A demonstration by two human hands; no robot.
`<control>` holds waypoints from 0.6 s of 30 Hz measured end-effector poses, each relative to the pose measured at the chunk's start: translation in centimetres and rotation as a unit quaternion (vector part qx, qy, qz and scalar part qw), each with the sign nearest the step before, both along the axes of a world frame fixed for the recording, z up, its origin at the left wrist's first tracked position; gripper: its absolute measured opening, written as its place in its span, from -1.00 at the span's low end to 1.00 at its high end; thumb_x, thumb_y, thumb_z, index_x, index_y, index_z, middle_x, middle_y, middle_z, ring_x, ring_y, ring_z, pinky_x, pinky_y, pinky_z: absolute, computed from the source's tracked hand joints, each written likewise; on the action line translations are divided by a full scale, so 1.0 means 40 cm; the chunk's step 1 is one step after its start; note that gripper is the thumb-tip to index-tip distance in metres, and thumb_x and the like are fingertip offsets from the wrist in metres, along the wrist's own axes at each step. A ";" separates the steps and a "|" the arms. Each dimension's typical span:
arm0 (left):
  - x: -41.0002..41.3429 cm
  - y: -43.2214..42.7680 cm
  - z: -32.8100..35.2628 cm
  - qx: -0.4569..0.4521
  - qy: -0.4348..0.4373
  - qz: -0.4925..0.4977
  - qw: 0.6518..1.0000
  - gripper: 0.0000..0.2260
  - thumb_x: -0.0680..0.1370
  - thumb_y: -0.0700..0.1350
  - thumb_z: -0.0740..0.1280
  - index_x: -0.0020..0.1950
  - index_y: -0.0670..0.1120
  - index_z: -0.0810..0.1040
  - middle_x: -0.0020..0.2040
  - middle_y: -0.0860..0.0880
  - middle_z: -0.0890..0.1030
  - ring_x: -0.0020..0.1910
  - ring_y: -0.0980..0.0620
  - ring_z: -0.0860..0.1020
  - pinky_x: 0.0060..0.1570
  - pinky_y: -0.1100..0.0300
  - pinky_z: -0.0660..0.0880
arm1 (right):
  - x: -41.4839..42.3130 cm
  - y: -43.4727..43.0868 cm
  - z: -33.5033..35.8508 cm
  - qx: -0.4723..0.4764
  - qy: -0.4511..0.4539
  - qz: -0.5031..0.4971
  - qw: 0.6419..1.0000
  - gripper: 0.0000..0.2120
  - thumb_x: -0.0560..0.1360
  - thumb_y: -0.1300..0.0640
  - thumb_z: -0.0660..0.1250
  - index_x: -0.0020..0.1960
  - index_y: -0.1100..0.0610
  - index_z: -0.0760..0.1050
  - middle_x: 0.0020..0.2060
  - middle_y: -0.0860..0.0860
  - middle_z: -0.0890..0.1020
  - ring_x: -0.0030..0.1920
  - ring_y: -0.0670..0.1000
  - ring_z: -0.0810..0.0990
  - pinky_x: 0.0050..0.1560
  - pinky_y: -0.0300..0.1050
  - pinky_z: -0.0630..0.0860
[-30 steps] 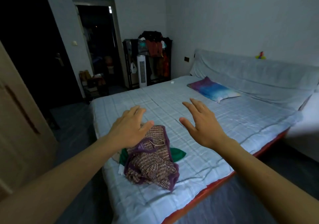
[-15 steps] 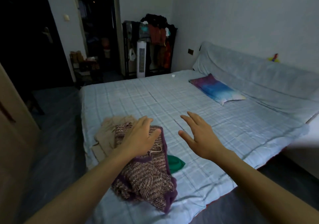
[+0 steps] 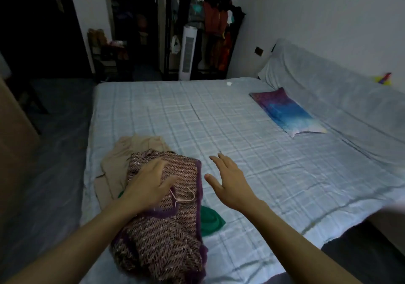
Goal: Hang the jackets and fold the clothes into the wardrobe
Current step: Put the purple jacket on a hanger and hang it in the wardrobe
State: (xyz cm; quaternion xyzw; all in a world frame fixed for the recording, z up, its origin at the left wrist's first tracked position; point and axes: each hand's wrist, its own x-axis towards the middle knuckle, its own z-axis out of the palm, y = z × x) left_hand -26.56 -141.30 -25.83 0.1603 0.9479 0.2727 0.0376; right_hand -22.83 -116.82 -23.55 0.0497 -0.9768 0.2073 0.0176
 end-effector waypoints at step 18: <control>-0.093 0.285 -0.016 0.004 -0.028 0.257 0.966 -0.36 0.48 0.42 0.02 0.36 0.04 0.39 0.31 0.05 0.47 0.30 0.03 0.42 0.29 0.03 0.39 | -0.478 0.229 -0.037 -0.063 0.000 0.249 0.967 -0.14 0.47 -0.48 -0.16 0.55 0.06 0.19 0.54 0.07 0.23 0.55 0.07 0.13 0.52 0.01 0.08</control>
